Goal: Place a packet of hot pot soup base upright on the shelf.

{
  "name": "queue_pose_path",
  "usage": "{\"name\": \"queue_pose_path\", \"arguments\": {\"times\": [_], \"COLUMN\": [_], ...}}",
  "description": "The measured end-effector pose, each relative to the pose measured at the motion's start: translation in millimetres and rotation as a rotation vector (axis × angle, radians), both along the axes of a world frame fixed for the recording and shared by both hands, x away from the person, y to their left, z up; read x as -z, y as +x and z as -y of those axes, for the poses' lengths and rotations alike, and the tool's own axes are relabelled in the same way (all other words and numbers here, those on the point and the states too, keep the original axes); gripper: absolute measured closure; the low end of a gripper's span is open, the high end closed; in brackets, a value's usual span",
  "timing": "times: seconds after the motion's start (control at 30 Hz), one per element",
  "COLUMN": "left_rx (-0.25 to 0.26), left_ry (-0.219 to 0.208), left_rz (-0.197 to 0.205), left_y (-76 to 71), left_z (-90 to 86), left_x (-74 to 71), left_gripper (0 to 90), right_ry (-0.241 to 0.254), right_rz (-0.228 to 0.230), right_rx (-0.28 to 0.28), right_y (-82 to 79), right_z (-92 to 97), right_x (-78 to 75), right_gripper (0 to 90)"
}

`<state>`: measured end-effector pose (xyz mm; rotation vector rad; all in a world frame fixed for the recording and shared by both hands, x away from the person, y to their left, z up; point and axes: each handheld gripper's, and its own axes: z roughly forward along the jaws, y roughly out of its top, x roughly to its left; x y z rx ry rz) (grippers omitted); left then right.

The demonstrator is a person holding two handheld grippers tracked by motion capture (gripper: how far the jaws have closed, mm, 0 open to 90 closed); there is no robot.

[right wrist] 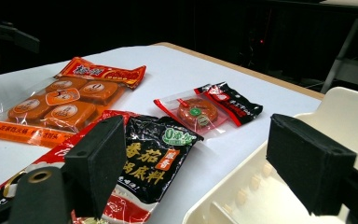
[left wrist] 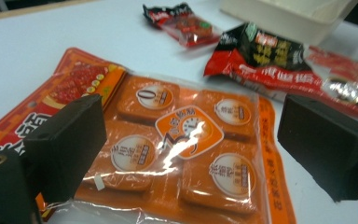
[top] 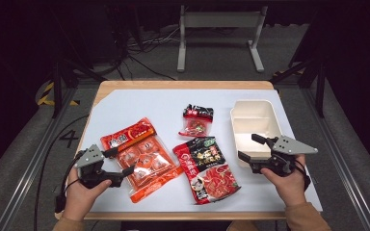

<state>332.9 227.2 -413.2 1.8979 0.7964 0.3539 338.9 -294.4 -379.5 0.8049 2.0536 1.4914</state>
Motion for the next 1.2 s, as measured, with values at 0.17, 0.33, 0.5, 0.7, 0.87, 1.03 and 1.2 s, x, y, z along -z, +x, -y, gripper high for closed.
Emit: {"name": "queue_pose_path", "arguments": {"times": [0.17,0.33,0.5,0.7,0.87,1.03,1.2], "left_rx": [-0.013,-0.018,-0.018,-0.023,-0.019,-0.001,0.04], "left_ry": [-0.015,-0.009,-0.018,-0.041,-0.043,-0.059,-0.028], "left_rz": [0.02,0.025,0.047,0.048,0.03,0.032,0.041], "left_y": [-2.4,-3.8,-5.1,-6.4,-4.6,2.8,11.1], "left_z": [-0.6,-1.6,-0.6,-1.6,4.1,15.9,35.2], "left_x": [-4.9,-6.8,-8.3,-9.7,-12.3,-15.8,-22.2], "left_gripper": [8.5,11.9,13.1,13.1,13.1,12.5,12.5], "right_ry": [-0.002,-0.002,0.005,0.011,0.007,0.011,0.006], "right_rz": [0.013,0.01,0.014,0.019,0.019,0.034,0.037], "right_rx": [-0.002,-0.002,-0.004,0.001,-0.002,0.002,-0.001], "right_y": [-0.4,0.2,-0.1,0.5,1.2,0.6,0.0], "right_z": [0.0,1.6,2.2,2.9,2.1,3.2,4.0], "right_x": [-2.6,-3.3,-3.8,-5.0,-5.0,-6.3,-8.5], "right_gripper": [20.6,20.6,20.6,20.5,20.4,19.2,19.0]}}
